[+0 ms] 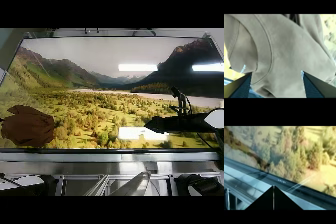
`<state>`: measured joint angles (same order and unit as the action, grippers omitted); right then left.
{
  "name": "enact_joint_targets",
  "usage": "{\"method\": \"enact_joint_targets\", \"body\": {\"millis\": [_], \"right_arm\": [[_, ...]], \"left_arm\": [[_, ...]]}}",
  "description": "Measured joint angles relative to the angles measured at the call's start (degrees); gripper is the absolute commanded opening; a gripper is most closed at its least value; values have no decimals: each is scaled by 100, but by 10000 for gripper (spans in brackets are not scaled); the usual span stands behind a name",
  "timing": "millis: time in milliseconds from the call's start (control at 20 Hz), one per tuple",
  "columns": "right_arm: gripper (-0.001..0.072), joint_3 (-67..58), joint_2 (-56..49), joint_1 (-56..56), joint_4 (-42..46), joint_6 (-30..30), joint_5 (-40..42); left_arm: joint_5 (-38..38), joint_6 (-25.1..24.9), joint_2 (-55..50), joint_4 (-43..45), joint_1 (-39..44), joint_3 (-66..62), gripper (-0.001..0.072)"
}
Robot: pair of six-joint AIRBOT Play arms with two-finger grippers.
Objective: Fold the shirts.
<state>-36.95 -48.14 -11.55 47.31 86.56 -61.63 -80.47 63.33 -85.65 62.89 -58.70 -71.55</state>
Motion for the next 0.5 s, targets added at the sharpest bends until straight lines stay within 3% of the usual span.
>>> {"method": "enact_joint_targets", "body": {"millis": [300, 350, 400, 450, 500], "right_arm": [[20, 0, -101, 0, 0, 0, -2], [20, 0, -107, 0, 0, -2, -2], [20, 0, -109, 0, 0, -2, -2], [20, 0, -111, 0, 0, 0, -4], [20, 0, -114, 0, 0, 0, -4]], "left_arm": [[466, 24, -579, -4, 334, 55, 704], [474, 24, -754, -4, 431, 57, 676], [496, 26, -935, -4, 531, 59, 473], [487, 26, -1088, -4, 627, 59, 89], [448, 26, -1217, -26, 728, 57, 5]]}}
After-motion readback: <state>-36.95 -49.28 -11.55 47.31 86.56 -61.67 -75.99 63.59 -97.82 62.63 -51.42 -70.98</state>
